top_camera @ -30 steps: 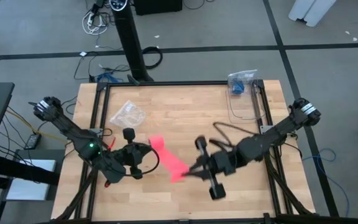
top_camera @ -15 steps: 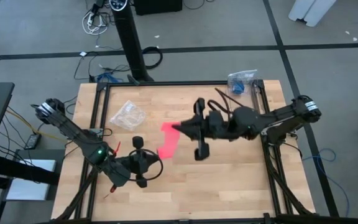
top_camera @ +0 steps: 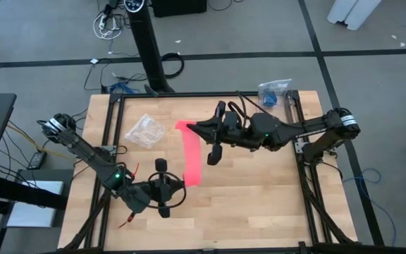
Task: Roll bandage
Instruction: Roll the pink bandage
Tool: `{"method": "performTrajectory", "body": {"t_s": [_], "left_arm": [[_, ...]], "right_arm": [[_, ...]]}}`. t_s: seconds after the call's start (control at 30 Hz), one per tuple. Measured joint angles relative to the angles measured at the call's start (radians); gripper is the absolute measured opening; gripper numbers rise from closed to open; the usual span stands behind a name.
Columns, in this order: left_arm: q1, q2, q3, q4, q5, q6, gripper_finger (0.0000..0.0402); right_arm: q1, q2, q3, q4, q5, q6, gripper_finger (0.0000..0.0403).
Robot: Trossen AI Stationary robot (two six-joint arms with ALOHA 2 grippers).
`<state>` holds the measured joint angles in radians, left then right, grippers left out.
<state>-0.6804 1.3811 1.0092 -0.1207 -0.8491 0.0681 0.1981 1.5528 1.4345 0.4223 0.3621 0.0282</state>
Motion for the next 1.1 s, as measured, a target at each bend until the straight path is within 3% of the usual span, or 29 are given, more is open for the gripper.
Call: {"method": "performTrajectory", "body": {"t_s": [0.13,0.33,0.83,1.1], "left_arm": [[0.000,0.000,0.000,0.013,0.011,-0.018,0.0012],[-0.022,0.000,0.000,0.159,0.059,0.068,0.0012],[-0.029,0.000,0.000,0.264,0.103,0.078,0.0012],[-0.029,0.000,0.000,0.289,0.132,0.058,0.0012]], "right_arm": [[0.004,-0.001,0.000,0.028,0.013,-0.014,0.0001],[-0.028,-0.001,0.000,-0.097,0.050,0.064,0.0006],[-0.030,0.000,-0.023,-0.404,0.083,0.209,0.0139],[-0.035,0.000,-0.023,-0.502,0.062,0.238,0.0166]]}}
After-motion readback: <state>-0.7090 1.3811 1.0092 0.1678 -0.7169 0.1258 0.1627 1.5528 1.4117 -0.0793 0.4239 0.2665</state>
